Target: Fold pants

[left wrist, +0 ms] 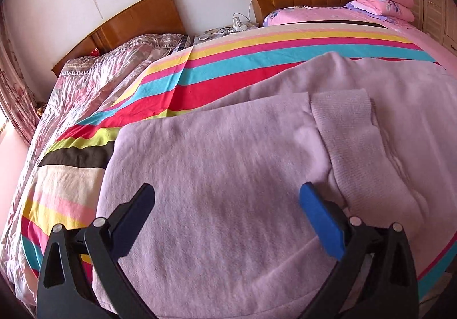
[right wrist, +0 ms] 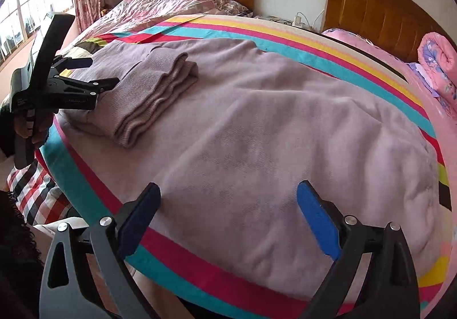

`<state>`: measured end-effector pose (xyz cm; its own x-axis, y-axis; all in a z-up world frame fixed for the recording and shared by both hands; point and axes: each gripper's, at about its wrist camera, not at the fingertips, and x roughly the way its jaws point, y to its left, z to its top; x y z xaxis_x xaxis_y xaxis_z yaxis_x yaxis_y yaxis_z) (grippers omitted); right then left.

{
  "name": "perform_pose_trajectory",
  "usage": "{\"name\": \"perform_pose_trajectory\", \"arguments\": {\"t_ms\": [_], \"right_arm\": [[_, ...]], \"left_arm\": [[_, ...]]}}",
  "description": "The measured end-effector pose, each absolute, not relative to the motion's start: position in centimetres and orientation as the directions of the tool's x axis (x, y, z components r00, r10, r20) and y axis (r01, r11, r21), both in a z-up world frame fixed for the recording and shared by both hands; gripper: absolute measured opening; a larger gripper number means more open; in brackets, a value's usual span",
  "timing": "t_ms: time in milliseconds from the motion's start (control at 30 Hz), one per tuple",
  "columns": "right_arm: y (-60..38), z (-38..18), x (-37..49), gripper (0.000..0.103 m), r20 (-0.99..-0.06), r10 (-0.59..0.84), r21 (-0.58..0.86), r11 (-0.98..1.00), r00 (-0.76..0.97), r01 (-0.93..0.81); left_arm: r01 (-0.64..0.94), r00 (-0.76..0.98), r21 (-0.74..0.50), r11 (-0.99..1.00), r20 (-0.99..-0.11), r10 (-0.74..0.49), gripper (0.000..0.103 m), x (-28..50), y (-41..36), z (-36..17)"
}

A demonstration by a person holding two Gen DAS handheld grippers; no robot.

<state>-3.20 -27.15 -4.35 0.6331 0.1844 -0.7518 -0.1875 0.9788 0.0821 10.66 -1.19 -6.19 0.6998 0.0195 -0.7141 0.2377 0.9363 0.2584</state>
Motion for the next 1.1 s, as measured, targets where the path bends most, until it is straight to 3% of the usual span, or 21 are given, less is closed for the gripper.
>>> {"name": "perform_pose_trajectory", "arguments": {"t_ms": [167,367,467,633,833,967,1100], "right_arm": [[-40.4,-4.9,-9.3,0.091,-0.642,0.157,0.444,0.874,0.750,0.198],[-45.7,-7.7,-10.8,0.083,-0.601,0.212,0.661,0.674,0.770,0.330],[-45.6,-7.7,-9.2,0.082,-0.614,0.214,0.647,0.687,0.760,0.329],[-44.7,-7.4,-6.9,0.083,-0.700,0.227,0.592,0.714,0.677,0.373],[-43.8,-7.7,-6.4,0.083,-0.677,0.301,0.658,0.657,0.671,0.369],[-45.4,-7.8,-8.0,0.068,-0.682,0.152,0.638,0.603,0.715,0.480],[-43.5,-7.6,-5.5,0.077,-0.708,0.286,0.617,0.697,0.646,0.367]], "left_arm": [[0.304,0.730,0.200,0.931,-0.677,-0.093,0.102,10.2,-4.4,-3.4],[0.360,0.712,0.236,0.902,-0.694,-0.103,0.102,12.2,-9.0,-4.7],[0.380,0.676,0.271,0.884,-0.734,-0.065,0.102,13.1,-10.4,-7.4],[0.396,0.625,0.147,0.906,-0.766,-0.149,0.102,14.1,-9.0,-8.0],[0.397,0.614,0.122,0.910,-0.772,-0.165,0.102,14.6,-8.7,-8.2],[0.398,0.612,0.117,0.910,-0.773,-0.169,0.102,14.5,-8.7,-8.2],[0.398,0.618,0.125,0.909,-0.769,-0.164,0.102,14.2,-8.7,-8.2]]}}
